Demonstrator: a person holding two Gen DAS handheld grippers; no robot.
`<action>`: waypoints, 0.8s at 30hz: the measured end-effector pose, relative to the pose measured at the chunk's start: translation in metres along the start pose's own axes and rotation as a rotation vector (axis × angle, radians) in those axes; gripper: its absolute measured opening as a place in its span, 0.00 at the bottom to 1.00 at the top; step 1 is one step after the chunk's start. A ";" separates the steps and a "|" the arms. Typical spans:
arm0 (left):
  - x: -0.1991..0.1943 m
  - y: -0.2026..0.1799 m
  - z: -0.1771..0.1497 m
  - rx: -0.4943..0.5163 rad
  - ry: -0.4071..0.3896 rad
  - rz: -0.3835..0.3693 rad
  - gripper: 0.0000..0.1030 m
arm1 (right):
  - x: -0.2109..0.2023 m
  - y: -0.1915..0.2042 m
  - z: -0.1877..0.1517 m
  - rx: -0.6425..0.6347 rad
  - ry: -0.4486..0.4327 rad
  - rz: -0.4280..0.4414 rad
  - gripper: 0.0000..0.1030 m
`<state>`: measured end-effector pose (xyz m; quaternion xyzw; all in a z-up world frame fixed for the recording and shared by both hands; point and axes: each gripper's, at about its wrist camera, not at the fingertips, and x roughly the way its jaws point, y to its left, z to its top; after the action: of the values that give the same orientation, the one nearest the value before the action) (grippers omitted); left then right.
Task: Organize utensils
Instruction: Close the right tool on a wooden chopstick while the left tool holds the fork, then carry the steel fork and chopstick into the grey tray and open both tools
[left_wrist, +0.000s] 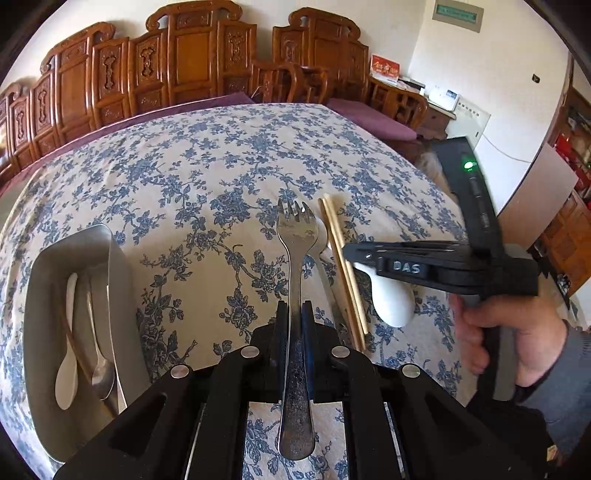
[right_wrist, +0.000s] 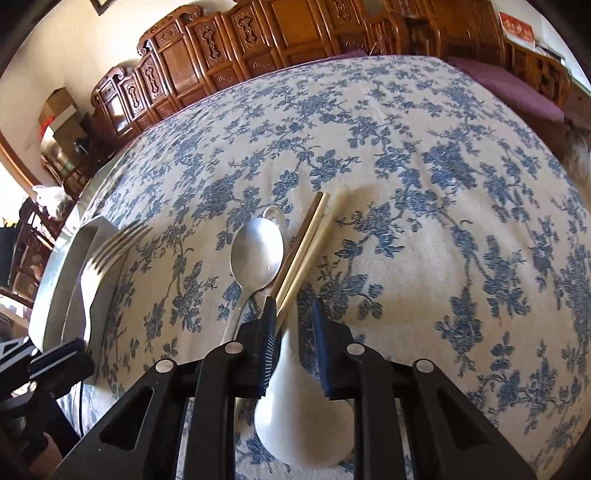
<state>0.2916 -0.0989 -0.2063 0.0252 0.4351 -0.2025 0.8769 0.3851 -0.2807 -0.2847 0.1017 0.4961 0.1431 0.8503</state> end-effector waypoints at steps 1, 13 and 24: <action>-0.002 0.001 0.001 -0.002 -0.004 -0.002 0.06 | 0.000 0.001 0.000 -0.004 0.001 0.000 0.21; -0.018 0.012 0.005 -0.020 -0.044 0.000 0.06 | -0.006 0.016 0.004 -0.023 -0.005 -0.023 0.05; -0.047 0.028 0.010 -0.050 -0.094 0.036 0.06 | -0.033 0.043 0.011 -0.066 -0.095 0.015 0.05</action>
<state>0.2838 -0.0594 -0.1674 0.0015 0.3978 -0.1767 0.9003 0.3736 -0.2519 -0.2388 0.0842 0.4495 0.1607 0.8747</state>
